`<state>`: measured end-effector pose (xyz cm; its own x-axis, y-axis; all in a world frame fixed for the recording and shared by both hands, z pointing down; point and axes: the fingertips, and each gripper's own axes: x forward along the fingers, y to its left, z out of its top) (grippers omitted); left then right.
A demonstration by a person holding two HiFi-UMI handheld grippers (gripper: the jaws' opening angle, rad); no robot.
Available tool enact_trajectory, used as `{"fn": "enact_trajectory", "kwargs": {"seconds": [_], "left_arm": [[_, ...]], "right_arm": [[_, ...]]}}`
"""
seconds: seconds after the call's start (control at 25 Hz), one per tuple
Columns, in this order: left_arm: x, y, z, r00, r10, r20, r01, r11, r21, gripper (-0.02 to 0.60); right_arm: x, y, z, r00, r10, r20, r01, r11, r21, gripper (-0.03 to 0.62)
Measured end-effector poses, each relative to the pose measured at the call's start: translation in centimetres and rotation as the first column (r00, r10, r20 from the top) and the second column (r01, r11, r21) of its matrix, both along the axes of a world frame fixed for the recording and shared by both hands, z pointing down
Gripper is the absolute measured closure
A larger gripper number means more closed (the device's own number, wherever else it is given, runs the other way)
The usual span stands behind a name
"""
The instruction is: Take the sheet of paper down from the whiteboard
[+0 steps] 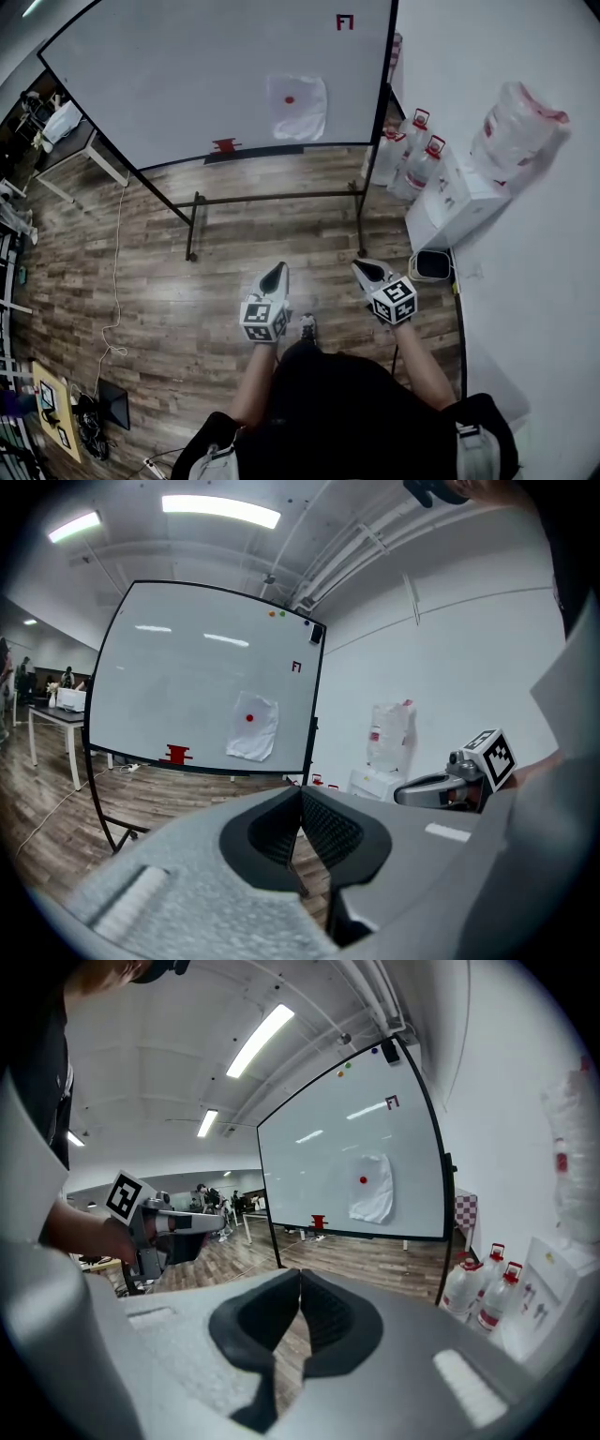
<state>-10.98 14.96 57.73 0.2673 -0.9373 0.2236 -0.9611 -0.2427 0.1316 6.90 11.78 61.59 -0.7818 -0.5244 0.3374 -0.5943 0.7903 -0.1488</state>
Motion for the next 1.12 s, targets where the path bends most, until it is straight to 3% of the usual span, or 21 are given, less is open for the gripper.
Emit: {"fn": "enact_trajectory", "kwargs": {"seconds": [0.4, 1.12], "left_arm": [[0.7, -5.3, -0.1, 0.997, 0.066, -0.034, -0.065, 0.998, 0.013, 0.571], [-4.7, -11.4, 0.9, 0.996, 0.065, -0.064, -0.067, 0.998, -0.019, 0.571]], "right_arm": [[0.8, -3.8, -0.2, 0.997, 0.062, -0.034, -0.062, 0.998, -0.001, 0.588], [-5.0, -9.0, 1.3, 0.997, 0.025, -0.078, -0.027, 0.999, -0.022, 0.588]]}}
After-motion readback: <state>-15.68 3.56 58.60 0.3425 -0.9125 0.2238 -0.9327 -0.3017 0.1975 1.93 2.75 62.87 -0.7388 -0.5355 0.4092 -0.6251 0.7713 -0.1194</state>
